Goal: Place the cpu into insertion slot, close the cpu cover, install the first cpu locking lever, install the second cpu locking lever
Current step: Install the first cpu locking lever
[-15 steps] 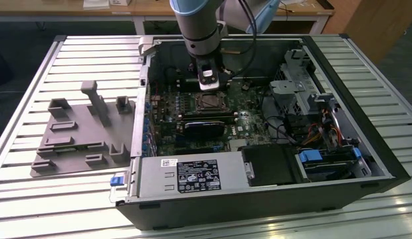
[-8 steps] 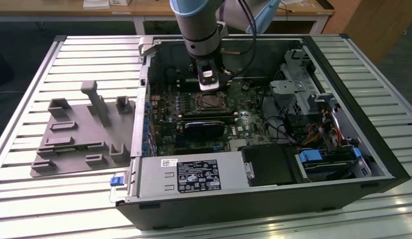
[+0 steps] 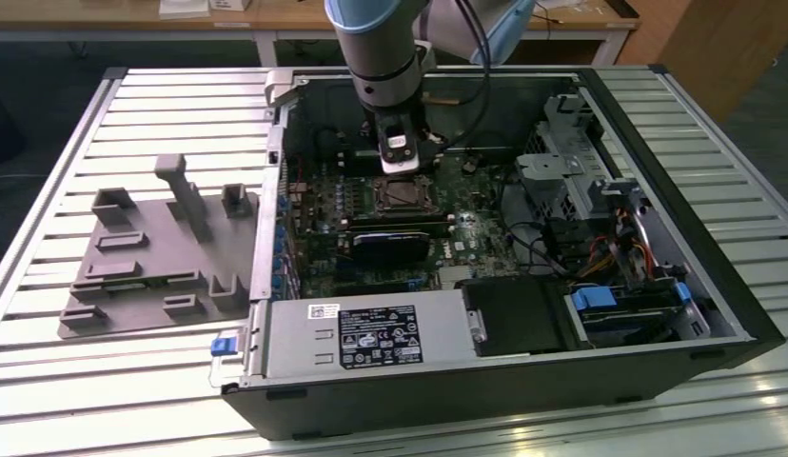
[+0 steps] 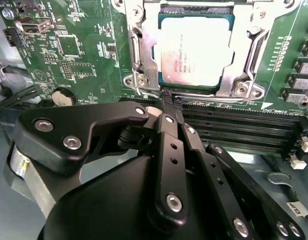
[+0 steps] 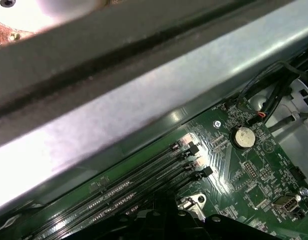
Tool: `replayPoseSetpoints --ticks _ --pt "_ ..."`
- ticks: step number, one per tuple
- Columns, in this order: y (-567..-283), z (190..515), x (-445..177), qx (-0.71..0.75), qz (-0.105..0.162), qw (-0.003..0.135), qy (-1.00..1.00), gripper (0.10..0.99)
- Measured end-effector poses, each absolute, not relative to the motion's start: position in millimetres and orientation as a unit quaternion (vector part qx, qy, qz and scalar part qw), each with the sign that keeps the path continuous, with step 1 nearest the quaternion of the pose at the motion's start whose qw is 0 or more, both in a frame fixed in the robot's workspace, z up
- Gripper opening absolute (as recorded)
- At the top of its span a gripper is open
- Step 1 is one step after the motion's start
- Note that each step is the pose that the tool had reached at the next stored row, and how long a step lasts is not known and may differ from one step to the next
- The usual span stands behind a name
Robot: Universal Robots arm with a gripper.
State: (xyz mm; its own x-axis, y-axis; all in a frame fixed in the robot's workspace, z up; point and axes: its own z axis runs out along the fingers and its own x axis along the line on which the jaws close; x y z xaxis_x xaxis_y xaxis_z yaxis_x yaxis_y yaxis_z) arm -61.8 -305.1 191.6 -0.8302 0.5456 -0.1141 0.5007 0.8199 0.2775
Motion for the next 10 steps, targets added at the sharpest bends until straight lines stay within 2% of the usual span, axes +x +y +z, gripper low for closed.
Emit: replayPoseSetpoints --ticks 10 --pt "-307.7 191.5 -61.8 0.276 0.125 0.093 0.948 0.102"
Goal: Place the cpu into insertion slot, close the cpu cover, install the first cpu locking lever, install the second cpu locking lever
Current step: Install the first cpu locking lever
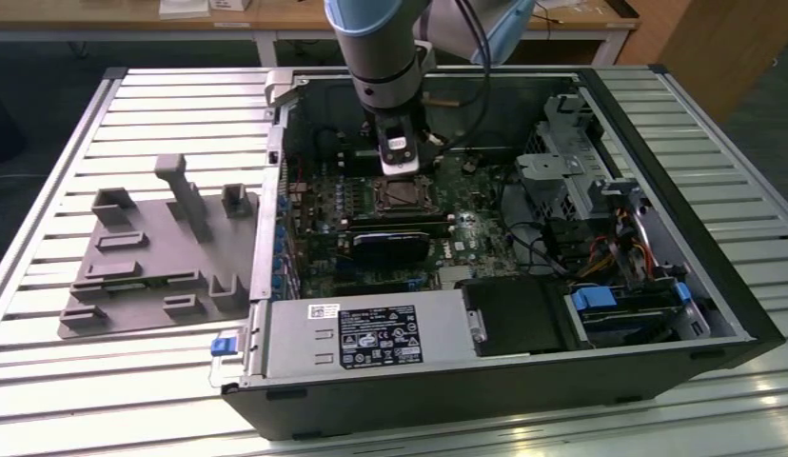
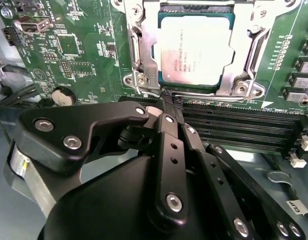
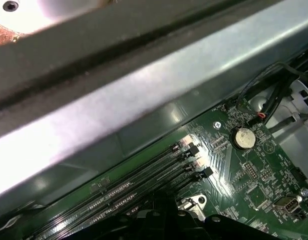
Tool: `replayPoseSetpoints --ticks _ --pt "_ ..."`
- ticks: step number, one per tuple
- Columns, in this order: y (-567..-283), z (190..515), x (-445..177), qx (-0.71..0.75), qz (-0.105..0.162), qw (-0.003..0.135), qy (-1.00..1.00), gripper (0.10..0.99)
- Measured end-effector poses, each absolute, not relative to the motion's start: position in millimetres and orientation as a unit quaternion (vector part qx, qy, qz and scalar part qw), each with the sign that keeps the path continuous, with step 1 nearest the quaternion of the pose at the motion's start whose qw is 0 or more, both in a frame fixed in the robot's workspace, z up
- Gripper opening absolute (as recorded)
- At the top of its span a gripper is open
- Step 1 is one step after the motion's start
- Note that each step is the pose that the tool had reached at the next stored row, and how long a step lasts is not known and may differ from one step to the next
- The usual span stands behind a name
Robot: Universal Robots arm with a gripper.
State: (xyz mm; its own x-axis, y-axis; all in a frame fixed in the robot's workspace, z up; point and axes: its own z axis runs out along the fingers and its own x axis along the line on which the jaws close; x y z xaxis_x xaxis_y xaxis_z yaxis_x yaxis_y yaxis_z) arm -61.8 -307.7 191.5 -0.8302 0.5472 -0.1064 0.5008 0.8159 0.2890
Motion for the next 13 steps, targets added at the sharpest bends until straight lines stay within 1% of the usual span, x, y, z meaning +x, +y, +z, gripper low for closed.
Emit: replayPoseSetpoints --ticks 13 --pt "-313.0 190.9 -61.8 0.277 0.132 0.091 0.948 0.102"
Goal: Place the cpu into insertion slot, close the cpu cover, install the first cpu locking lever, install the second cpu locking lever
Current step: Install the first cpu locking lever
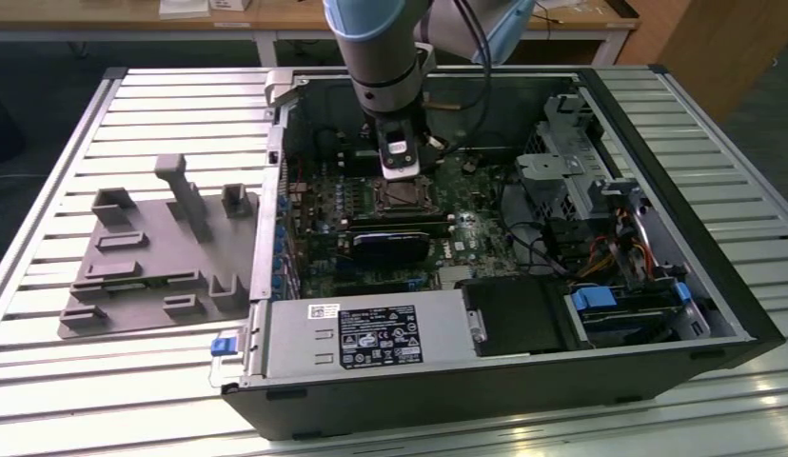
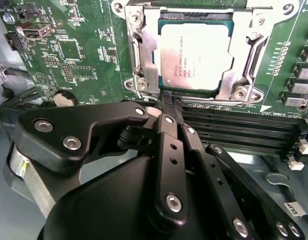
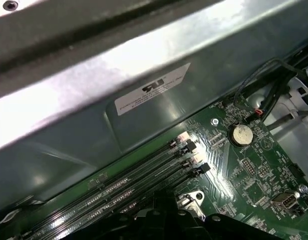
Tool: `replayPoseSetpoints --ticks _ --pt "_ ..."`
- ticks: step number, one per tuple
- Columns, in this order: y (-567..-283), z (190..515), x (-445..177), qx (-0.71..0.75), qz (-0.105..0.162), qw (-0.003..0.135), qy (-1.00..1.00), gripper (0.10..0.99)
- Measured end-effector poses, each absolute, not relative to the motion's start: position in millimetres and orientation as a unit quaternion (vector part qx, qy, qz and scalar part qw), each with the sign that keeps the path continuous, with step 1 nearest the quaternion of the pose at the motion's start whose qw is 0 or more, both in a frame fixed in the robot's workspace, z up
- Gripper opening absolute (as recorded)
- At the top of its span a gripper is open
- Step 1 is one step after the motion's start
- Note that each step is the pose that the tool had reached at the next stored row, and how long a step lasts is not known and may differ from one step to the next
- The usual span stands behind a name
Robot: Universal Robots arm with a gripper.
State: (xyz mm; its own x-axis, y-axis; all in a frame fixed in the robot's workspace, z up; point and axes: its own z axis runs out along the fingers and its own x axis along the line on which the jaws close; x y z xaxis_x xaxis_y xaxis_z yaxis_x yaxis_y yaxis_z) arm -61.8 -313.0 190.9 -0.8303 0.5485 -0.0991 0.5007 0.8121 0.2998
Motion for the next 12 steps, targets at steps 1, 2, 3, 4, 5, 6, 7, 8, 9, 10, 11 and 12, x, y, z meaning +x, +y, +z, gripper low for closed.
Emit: replayPoseSetpoints --ticks 1,2,3,4,5,6,7,8,9,10,11,12 --pt "-313.2 190.8 -61.8 0.277 0.133 0.090 0.947 0.102" --pt "-313.5 190.6 -61.8 0.277 0.134 0.090 0.947 0.102" --pt "-313.8 190.4 -61.8 0.277 0.135 0.090 0.947 0.102" --pt "-314.1 190.2 -61.8 0.277 0.135 0.090 0.947 0.102" --pt "-314.4 190.1 -61.8 0.277 0.136 0.090 0.947 0.102" --pt "-314.7 189.9 -61.8 0.277 0.137 0.089 0.947 0.102" --pt "-315.0 189.8 -61.8 0.277 0.138 0.089 0.947 0.102" --pt "-315.2 189.7 -61.8 0.278 0.139 0.089 0.946 0.102" --pt "-315.4 189.6 -61.8 0.278 0.141 0.088 0.946 0.102" --pt "-315.5 189.6 -61.8 0.278 0.142 0.088 0.946 0.102" --pt "-315.7 189.6 -61.8 0.278 0.144 0.087 0.946 0.102" --pt "-315.7 189.6 -61.8 0.278 0.145 0.087 0.946 0.102"
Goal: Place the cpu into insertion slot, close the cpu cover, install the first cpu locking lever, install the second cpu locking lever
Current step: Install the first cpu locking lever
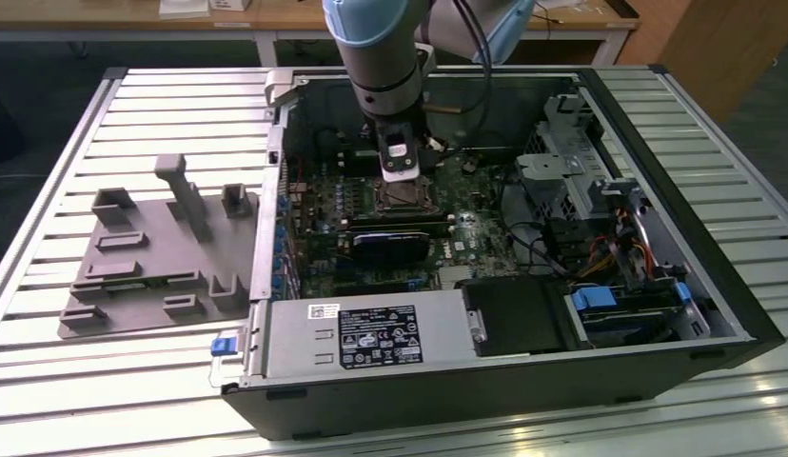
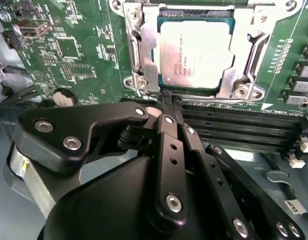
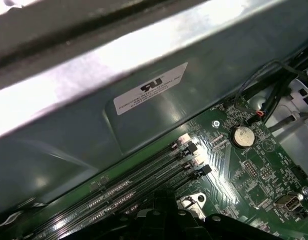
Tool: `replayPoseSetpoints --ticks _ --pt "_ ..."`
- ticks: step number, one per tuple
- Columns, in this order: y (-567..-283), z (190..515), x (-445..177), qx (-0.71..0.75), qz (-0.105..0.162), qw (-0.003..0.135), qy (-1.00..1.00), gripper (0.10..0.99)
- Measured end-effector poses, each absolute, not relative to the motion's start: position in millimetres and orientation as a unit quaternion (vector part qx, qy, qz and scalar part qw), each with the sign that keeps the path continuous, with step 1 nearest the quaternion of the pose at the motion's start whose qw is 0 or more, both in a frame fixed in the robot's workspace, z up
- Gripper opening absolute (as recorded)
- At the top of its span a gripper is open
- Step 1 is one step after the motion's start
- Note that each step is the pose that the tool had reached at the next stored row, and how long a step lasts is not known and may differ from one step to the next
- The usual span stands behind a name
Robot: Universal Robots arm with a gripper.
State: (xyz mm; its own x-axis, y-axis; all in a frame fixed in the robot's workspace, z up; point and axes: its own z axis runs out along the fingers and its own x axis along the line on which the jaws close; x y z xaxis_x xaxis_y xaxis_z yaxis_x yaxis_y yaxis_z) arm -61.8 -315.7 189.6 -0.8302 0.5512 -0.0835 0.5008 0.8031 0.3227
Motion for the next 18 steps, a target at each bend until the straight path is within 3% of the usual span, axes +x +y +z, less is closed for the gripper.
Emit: replayPoseSetpoints --ticks 18 --pt "-316.0 201.6 -61.8 0.277 0.137 0.089 0.947 0.102"
